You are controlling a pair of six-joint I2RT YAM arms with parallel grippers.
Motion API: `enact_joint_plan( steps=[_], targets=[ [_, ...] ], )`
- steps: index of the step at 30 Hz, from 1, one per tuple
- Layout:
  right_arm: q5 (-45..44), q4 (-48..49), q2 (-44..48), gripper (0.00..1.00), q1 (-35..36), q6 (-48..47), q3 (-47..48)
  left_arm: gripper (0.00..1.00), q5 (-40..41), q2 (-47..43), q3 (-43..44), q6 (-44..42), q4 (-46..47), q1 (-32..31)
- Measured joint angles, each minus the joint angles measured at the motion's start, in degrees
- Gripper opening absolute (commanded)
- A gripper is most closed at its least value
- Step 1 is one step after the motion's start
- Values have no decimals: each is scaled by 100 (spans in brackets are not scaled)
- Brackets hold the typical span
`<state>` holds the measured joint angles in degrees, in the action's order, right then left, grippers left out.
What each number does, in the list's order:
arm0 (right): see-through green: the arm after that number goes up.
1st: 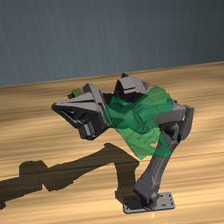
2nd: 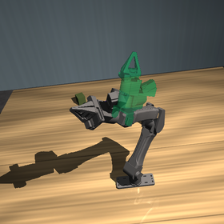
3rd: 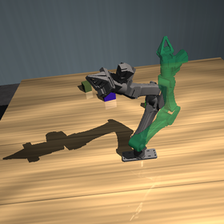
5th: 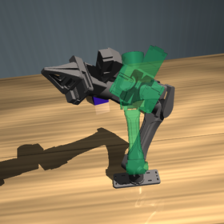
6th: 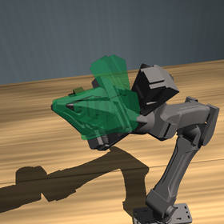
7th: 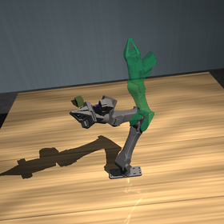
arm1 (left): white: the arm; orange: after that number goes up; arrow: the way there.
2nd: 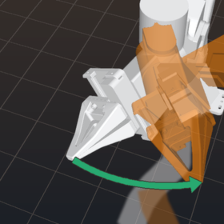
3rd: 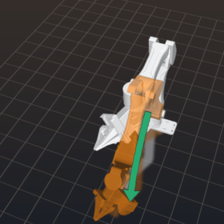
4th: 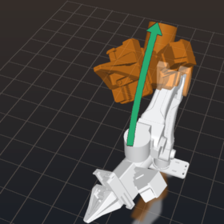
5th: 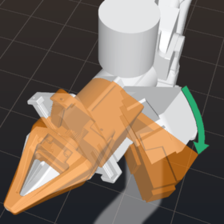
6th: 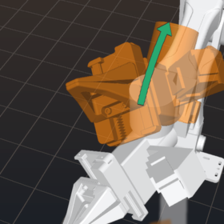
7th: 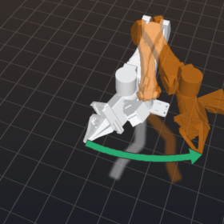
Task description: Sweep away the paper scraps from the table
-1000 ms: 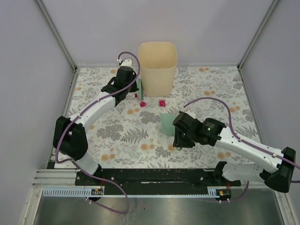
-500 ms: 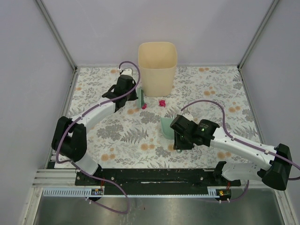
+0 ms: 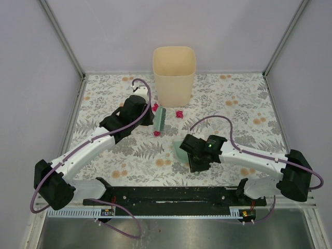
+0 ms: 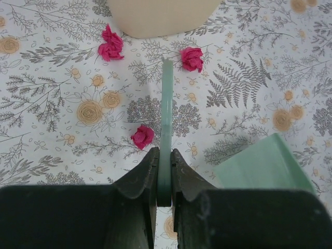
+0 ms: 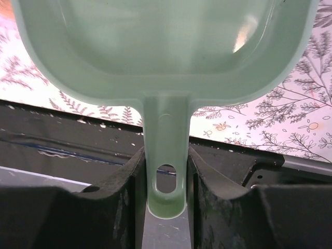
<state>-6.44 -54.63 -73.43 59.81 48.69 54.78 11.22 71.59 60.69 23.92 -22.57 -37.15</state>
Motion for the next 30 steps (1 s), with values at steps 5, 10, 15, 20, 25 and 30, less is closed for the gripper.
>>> enact_joint_plan(
  steps=[5, 10, 15, 20, 25, 30],
  targets=[
    [-2, 37, -651, 0, 592, -199, 72, 0, 184, -94, 389, -166, -396, -66],
    [-7, 118, -1296, 0, 879, -457, 413, 0, 601, -39, 603, -415, -520, -66],
    [-105, 144, -1770, 0, 883, -817, 892, 0, 1038, 404, 778, -763, -542, -31],
    [-258, 275, -2402, 0, 883, -1244, 1405, 0, 1130, 1106, 905, -1029, -575, 151],
    [-286, 426, -2828, 0, 817, -1517, 1596, 0, 1078, 1655, 911, -1154, -568, 245],
    [-157, 538, -2879, 0, 466, -1766, 1720, 0, 782, 1746, 1014, -1300, -461, 223]
  ],
)
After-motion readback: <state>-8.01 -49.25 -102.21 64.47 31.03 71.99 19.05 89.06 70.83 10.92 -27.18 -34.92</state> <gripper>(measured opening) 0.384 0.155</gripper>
